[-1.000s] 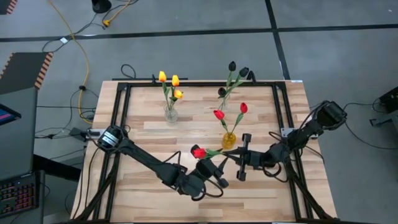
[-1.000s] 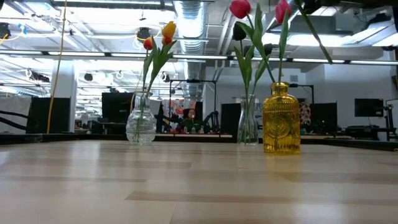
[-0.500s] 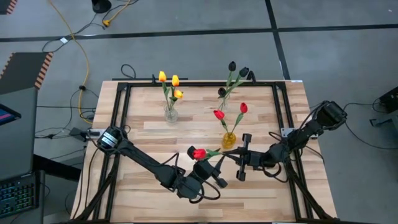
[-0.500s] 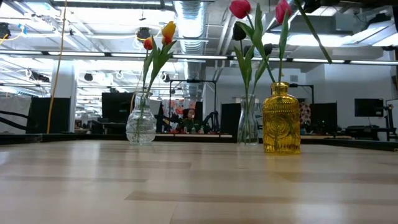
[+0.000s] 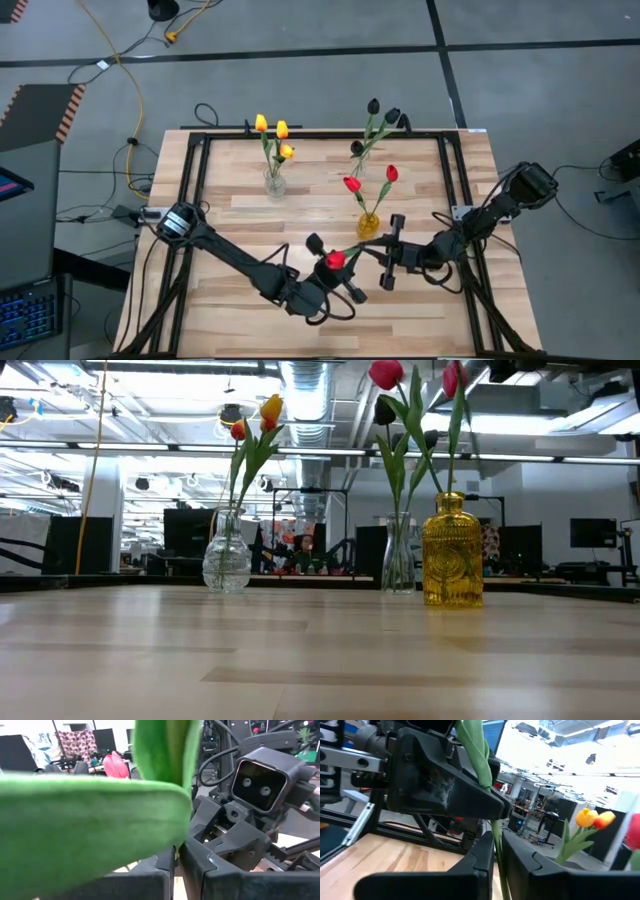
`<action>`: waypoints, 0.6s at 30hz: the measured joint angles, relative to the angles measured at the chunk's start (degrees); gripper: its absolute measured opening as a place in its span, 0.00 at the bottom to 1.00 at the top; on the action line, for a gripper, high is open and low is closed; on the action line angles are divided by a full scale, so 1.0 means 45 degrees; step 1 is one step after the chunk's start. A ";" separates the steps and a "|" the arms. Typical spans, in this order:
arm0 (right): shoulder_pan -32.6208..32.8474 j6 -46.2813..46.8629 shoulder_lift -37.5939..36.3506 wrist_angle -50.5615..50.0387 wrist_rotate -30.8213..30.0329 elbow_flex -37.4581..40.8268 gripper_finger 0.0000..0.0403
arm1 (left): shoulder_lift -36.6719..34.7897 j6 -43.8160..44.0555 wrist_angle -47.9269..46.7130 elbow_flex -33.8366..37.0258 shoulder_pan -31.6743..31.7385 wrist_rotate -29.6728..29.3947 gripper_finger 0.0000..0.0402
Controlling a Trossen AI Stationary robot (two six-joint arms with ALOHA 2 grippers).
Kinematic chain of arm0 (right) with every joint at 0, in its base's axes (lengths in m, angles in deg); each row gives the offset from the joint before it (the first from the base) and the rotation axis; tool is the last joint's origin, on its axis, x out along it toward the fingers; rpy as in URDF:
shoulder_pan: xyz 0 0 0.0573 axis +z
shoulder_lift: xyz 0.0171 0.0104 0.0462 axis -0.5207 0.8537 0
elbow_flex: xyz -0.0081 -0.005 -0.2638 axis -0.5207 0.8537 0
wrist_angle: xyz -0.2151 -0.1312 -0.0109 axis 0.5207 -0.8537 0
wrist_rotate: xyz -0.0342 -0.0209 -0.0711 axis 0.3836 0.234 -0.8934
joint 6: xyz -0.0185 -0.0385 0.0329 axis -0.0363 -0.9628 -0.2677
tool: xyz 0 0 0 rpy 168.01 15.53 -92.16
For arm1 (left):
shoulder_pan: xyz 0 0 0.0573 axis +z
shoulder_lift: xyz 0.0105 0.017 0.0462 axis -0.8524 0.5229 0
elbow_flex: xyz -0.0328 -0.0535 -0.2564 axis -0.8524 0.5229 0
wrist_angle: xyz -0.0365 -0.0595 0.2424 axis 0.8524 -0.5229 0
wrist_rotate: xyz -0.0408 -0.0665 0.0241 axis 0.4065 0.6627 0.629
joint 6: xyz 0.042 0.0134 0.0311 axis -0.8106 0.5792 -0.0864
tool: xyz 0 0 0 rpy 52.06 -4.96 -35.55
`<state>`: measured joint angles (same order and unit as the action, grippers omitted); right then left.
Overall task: Sort flowers into vase by color
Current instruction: Put the red tulip into the yellow vase
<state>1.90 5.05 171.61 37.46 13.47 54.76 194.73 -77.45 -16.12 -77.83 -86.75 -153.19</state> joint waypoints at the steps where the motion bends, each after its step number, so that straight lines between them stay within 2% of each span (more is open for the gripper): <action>1: 0.0000 0.0002 -0.0003 0.0002 -0.0135 0.0000 0.17 | 0.0000 -0.0014 -0.0006 0.0000 0.0029 -0.0005 0.01; 5: 0.0024 -0.0003 -0.0028 0.0007 -0.0784 0.0000 0.24 | 0.0000 -0.0065 -0.0011 0.0000 0.0159 0.0057 0.00; 11: 0.0427 -0.0004 -0.0545 -0.0761 -0.2209 0.0000 0.41 | 0.0000 -0.0073 -0.0011 0.0000 0.0309 0.0071 0.00; 18: 0.1749 -0.0016 -0.1632 -0.2944 -0.5538 0.0000 0.52 | 0.0000 -0.0155 -0.0006 -0.0005 0.0346 0.0075 0.00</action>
<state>9.77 4.98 164.27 24.22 -11.45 54.76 194.73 -78.15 -16.15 -77.85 -85.20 -152.85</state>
